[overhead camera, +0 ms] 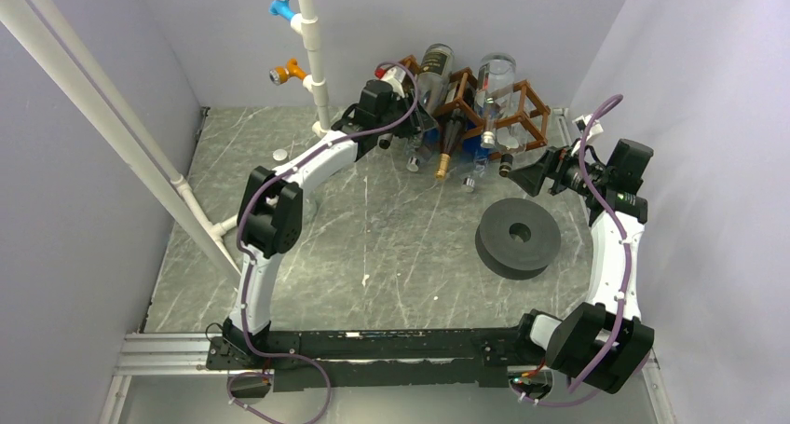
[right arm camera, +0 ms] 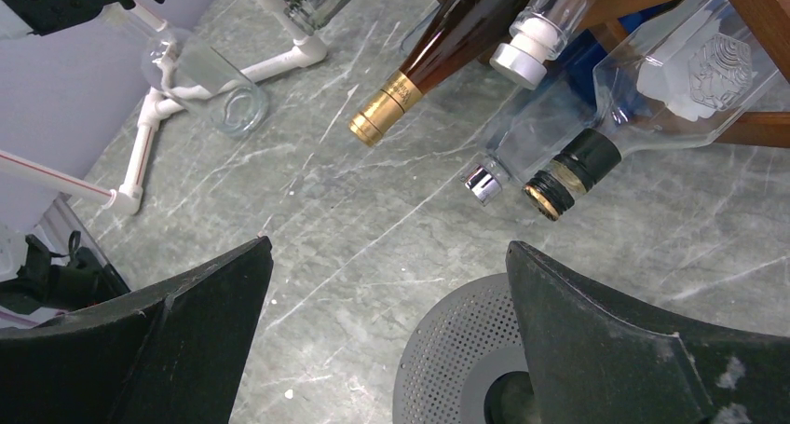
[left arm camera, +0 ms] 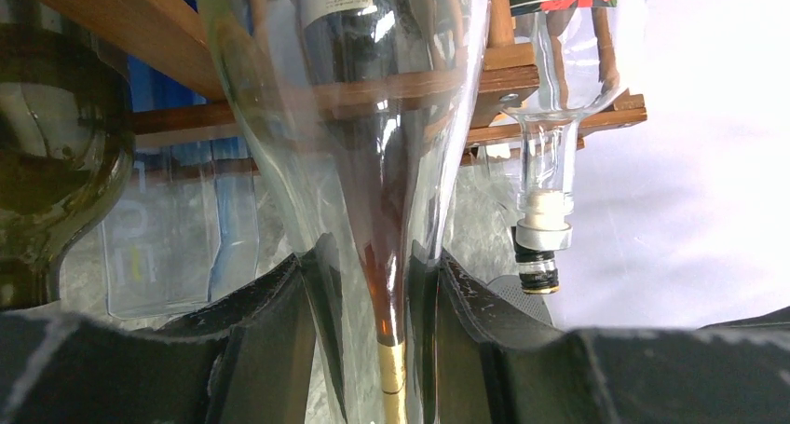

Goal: Take the wine bottle off the wine rack
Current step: Pick up the wine bottle from the wine rack.

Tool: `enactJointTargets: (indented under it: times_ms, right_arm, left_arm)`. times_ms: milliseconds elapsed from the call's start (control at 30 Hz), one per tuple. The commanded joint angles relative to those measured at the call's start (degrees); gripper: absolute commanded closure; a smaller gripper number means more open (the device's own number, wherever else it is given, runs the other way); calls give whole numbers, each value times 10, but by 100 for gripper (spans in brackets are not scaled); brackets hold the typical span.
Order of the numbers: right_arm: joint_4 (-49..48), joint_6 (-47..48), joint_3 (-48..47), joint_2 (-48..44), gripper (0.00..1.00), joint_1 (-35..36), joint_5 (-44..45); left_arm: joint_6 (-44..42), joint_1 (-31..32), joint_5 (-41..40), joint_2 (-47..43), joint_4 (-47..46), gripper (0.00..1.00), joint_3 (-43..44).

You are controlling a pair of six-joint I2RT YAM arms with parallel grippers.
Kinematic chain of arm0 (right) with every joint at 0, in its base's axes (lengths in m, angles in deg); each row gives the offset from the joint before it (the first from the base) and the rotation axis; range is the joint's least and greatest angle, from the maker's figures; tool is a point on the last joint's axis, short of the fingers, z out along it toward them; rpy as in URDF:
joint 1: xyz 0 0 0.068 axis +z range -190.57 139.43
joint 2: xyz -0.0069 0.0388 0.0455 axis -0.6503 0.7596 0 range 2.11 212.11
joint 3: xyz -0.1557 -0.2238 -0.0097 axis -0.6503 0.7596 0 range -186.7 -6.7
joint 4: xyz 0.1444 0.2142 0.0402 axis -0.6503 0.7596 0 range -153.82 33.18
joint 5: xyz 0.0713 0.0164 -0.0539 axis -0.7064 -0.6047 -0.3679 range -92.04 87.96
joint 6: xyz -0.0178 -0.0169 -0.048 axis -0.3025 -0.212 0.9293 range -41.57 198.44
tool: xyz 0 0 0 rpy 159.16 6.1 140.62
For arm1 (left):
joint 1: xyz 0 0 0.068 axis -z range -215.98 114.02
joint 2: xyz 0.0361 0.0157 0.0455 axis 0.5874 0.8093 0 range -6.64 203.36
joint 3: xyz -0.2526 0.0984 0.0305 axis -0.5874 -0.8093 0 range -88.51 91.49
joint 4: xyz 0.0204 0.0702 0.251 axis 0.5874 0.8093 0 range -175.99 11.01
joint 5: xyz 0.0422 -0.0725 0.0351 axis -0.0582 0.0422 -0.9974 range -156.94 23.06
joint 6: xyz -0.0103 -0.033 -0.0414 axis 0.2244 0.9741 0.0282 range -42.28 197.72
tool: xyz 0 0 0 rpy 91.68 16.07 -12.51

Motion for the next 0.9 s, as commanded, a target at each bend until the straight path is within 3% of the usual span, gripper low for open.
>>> enactJointTargets:
  times_ms: [0,867]
  right_arm:
    - [-24,-2,0,-5,0,-3,-11]
    - [-26,-3,1,-7,0,-5,-11]
  left_arm:
    - [-1,-7,12,-85,-140,100,14]
    - [-5,-8,37,-124,-195,100,-14]
